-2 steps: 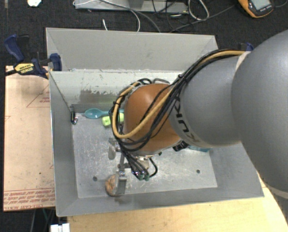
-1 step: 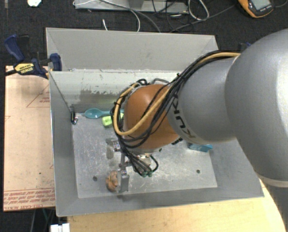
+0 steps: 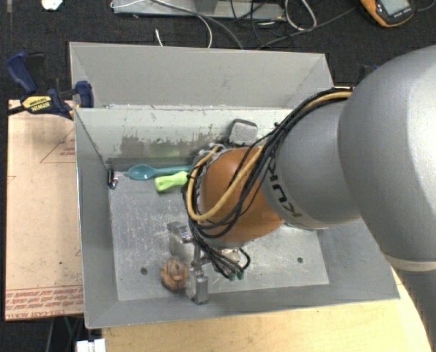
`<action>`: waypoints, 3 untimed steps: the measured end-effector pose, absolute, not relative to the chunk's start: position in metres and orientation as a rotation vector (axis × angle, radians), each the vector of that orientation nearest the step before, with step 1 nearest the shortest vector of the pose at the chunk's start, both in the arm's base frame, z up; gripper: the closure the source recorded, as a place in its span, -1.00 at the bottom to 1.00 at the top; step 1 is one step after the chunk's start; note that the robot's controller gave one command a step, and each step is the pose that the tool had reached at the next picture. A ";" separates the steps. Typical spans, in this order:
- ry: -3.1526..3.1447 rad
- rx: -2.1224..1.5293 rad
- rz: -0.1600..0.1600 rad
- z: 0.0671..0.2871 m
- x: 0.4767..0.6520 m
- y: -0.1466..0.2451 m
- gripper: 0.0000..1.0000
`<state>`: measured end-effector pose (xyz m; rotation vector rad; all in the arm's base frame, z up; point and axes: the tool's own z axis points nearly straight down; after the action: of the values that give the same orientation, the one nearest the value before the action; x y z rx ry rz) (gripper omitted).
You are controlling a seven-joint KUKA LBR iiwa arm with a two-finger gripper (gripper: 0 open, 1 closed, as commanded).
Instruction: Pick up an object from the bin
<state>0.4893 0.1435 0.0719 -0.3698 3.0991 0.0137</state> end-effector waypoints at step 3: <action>3.066 -0.550 0.016 0.090 0.485 0.165 -1.00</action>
Offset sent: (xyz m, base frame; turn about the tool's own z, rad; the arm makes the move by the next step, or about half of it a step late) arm -0.0057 0.0110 0.0325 0.1660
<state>0.4847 0.1651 0.0896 -0.5502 3.0664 0.0157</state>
